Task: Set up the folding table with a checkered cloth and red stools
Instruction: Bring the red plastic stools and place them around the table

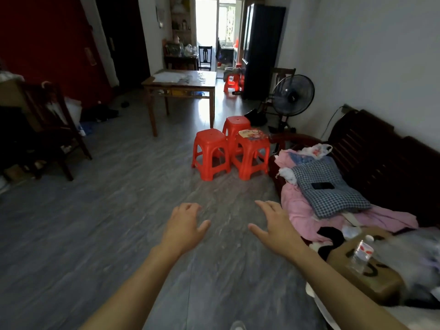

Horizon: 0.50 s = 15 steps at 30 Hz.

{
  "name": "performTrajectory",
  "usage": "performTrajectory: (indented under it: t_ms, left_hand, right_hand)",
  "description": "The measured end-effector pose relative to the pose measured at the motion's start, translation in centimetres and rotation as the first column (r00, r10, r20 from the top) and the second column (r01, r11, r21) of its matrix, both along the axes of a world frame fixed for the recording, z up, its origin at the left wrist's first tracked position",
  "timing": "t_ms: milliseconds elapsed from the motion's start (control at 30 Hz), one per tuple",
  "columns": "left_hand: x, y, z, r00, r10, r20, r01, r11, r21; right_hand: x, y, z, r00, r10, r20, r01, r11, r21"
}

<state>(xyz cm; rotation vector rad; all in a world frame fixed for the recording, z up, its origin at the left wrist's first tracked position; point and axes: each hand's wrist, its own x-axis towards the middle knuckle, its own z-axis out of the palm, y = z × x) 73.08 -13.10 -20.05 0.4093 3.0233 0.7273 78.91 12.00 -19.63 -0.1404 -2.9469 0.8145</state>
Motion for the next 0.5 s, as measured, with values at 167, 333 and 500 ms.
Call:
performTrajectory:
  t_ms: [167, 333, 500]
  left_hand:
    - [-9.0, 3.8, -0.3, 1.000, 0.008, 0.017, -0.007, 0.996, -0.091]
    - [-17.8, 7.6, 0.2, 0.999, 0.025, 0.039, -0.021, 0.994, -0.109]
    - [-25.4, 9.9, -0.3, 0.996, 0.046, 0.074, -0.041, 0.997, -0.073]
  right_hand:
    - [-9.7, 3.9, -1.7, 1.000, -0.005, 0.001, 0.005, 0.998, -0.065]
    - [-19.2, 7.9, -1.1, 1.000, 0.006, 0.029, -0.003, 0.997, -0.080]
    - [-27.3, 10.7, -0.4, 1.000, 0.008, 0.029, -0.007, 0.999, -0.049]
